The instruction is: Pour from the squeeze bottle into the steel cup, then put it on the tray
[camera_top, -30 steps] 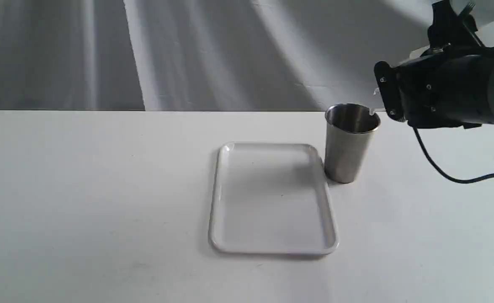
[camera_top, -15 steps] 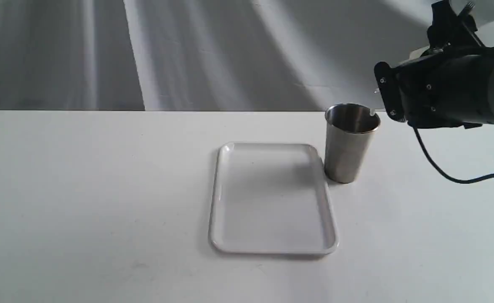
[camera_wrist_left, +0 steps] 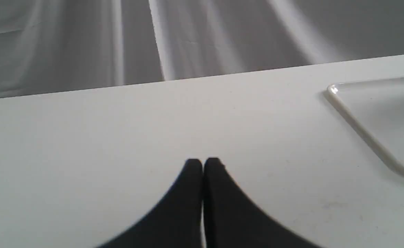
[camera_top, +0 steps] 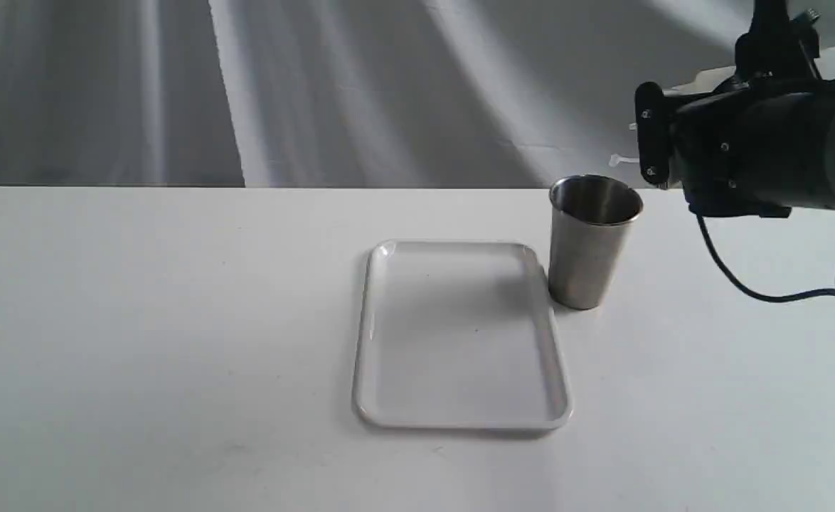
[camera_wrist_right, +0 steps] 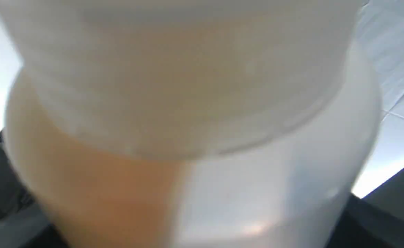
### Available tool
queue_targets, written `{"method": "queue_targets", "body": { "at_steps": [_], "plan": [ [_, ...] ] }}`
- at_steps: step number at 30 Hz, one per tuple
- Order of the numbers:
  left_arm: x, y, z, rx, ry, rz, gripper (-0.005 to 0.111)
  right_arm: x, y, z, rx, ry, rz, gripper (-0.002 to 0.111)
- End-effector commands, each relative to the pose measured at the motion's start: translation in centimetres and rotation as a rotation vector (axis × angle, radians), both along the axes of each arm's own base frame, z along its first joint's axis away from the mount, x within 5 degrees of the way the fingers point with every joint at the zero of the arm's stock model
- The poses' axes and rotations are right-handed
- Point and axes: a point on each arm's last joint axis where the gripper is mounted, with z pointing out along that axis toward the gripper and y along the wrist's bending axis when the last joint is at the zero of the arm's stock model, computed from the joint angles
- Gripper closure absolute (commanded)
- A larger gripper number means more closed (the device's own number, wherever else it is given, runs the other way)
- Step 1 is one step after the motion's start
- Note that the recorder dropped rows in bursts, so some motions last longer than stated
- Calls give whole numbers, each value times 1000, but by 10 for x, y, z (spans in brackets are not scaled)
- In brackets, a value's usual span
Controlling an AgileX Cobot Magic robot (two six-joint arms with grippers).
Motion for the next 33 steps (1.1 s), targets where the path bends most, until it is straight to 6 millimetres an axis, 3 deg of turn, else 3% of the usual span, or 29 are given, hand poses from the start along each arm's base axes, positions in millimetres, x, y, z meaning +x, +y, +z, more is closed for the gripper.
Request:
{"method": "queue_targets", "body": {
  "at_steps": [1,12,22,33],
  "plan": [
    [0,0,-1,-4,-5,-5,107,-4,0,8,49,-68,-32,108],
    [0,0,-1,-2,-5,-6,107,-6,-1,3,280,-243,-120,108],
    [0,0,-1,-5,-5,-5,107,-6,-1,3,325,-289,-132,108],
    [0,0,-1,-2,-5,-6,107,-6,0,1,532,-480,-188,108]
  ]
}}
